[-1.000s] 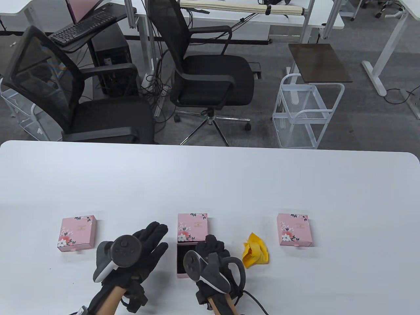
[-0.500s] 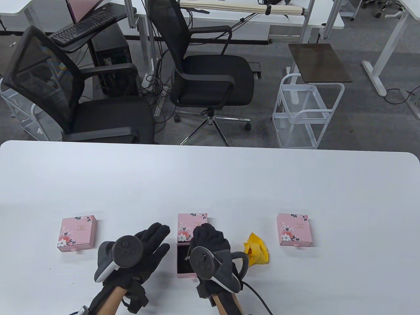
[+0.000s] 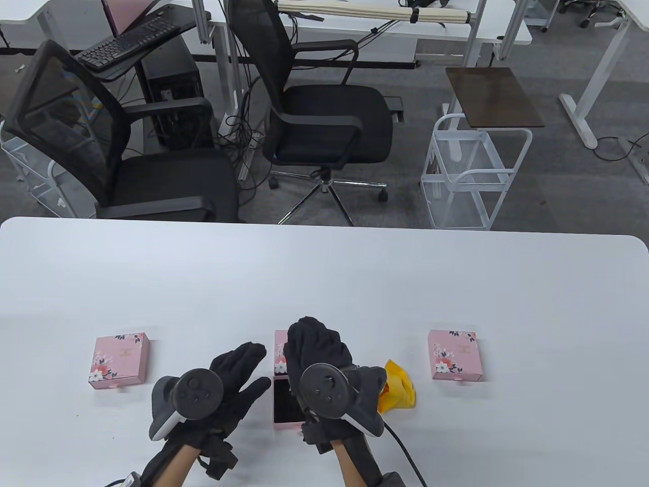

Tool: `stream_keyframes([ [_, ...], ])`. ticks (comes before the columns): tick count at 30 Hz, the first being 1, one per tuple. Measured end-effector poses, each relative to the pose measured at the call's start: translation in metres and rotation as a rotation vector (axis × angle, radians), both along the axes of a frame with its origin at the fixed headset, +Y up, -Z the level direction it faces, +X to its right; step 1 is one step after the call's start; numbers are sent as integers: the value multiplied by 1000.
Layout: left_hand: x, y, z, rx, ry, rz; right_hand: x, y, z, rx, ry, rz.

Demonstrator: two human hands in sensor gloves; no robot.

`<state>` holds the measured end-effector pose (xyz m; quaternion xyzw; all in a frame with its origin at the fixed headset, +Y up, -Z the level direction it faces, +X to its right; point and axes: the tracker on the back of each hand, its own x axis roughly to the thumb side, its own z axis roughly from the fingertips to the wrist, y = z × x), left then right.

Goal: Dust necklace

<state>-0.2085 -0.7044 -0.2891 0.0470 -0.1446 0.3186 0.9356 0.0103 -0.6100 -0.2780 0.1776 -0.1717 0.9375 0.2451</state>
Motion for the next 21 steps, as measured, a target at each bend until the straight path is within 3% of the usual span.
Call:
stream_keyframes([
  [5, 6, 38, 11, 127, 62, 127, 4, 12, 3, 19, 64, -114],
  [12, 30, 71, 3, 144, 9, 172, 7, 18, 6, 9, 136, -210],
  [17, 23, 72, -8, 72, -21, 228, 16, 19, 3, -8, 130, -249],
  [21, 11, 73, -18, -121, -155, 268, 18, 13, -3, -36, 87, -208],
])
